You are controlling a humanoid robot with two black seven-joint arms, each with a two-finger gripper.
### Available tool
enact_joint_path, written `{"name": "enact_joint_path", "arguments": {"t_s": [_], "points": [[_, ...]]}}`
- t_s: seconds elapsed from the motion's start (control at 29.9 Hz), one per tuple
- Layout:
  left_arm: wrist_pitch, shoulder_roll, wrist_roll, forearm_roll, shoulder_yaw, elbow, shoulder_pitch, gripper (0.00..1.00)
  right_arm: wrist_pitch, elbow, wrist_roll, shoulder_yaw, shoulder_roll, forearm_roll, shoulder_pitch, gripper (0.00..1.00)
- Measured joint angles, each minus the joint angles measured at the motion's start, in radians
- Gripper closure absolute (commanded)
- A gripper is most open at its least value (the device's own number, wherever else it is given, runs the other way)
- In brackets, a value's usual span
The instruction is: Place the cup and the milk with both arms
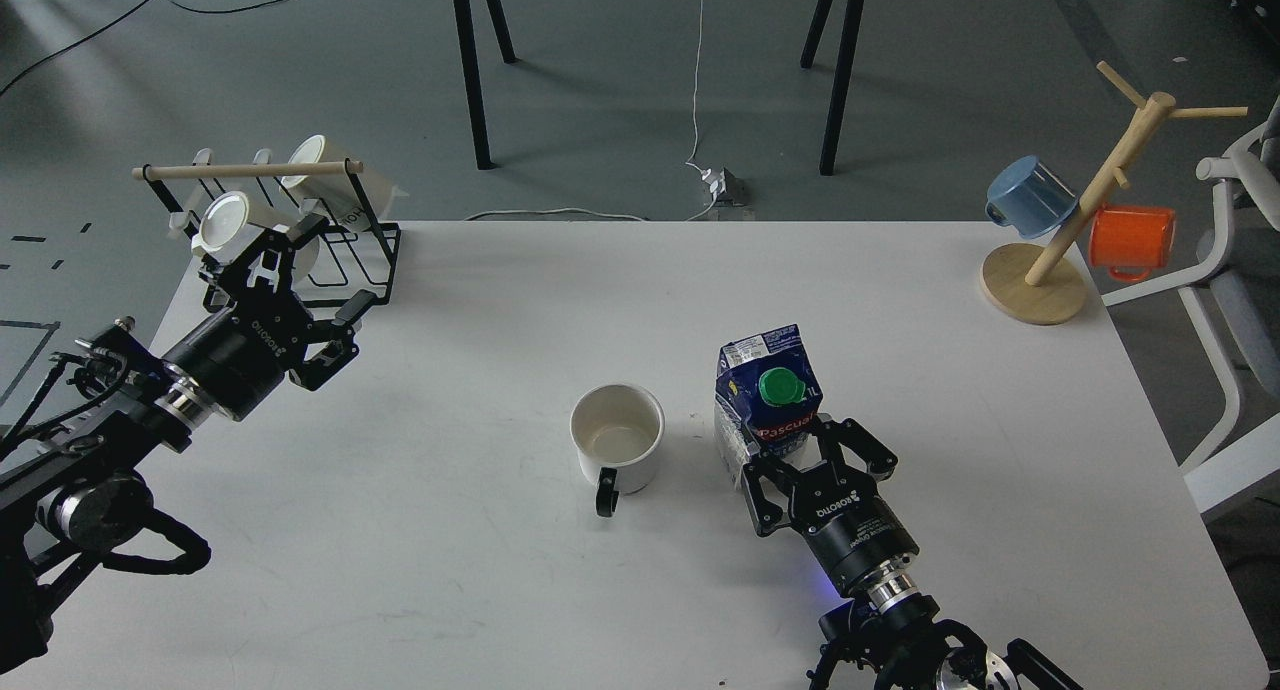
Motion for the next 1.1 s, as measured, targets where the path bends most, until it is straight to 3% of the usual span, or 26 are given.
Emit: {"name": "enact_joint_path", "arguments": {"t_s": [0.17, 0.23, 0.73, 1.1], "points": [[0.0, -0.003, 0.0, 0.001, 0.001, 0.0, 0.0, 0.02, 0.0, 0.005, 0.0, -0.001, 0.0, 0.0, -0.003, 0.12], [0.0, -0.004, 0.0, 0.001, 0.001, 0.0, 0.0, 0.02, 0.0, 0.007, 0.0, -0.001, 0.0, 0.0, -0.004, 0.0], [0.0, -0.003, 0.0, 0.0, 0.001, 0.0, 0.002, 0.02, 0.0, 0.083, -0.003, -0.001, -0.001, 0.005, -0.116, 0.01], [0.0, -0.012, 0.0, 0.0, 0.001, 0.0, 0.002, 0.02, 0.0, 0.169, -0.003, 0.012, -0.124, 0.007, -0.247, 0.01]]}}
